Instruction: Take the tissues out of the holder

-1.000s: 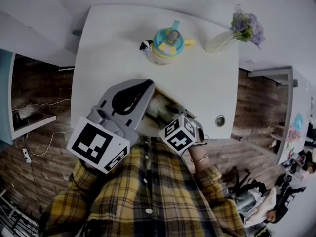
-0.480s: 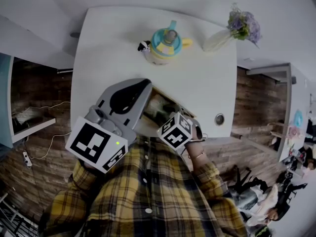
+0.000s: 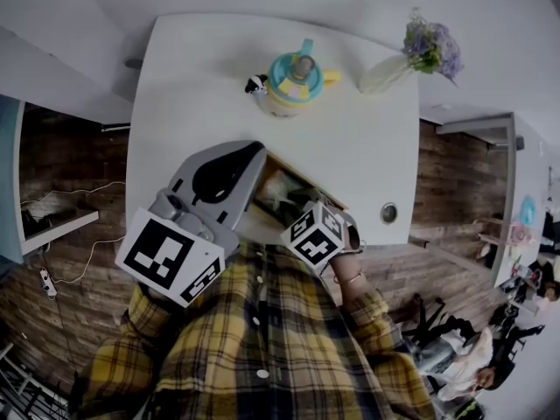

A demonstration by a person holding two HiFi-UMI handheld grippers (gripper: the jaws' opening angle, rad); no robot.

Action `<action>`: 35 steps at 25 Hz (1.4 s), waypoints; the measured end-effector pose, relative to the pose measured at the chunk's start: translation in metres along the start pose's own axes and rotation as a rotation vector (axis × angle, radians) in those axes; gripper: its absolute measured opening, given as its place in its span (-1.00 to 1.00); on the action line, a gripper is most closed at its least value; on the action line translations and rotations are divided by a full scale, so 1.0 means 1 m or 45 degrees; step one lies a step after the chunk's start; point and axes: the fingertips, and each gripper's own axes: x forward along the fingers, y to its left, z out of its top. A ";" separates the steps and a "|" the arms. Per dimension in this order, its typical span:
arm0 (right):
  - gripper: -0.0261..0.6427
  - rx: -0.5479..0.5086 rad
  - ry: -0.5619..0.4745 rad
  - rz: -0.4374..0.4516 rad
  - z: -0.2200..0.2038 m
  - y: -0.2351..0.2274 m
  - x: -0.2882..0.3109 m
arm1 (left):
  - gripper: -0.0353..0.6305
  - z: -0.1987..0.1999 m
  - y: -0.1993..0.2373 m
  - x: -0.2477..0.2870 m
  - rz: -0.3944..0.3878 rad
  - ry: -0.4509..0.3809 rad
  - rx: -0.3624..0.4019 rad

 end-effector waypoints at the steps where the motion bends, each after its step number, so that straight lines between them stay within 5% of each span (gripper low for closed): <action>1: -0.69 0.006 0.000 0.003 0.000 0.000 -0.001 | -0.88 0.000 0.000 0.000 0.001 0.000 0.000; 20: -0.78 0.047 -0.126 0.009 0.016 -0.002 -0.038 | -0.88 0.002 -0.008 0.003 -0.021 0.001 0.019; 35: -0.79 0.195 -0.491 -0.022 0.054 -0.008 -0.119 | -0.88 0.001 -0.026 0.015 -0.088 0.023 0.050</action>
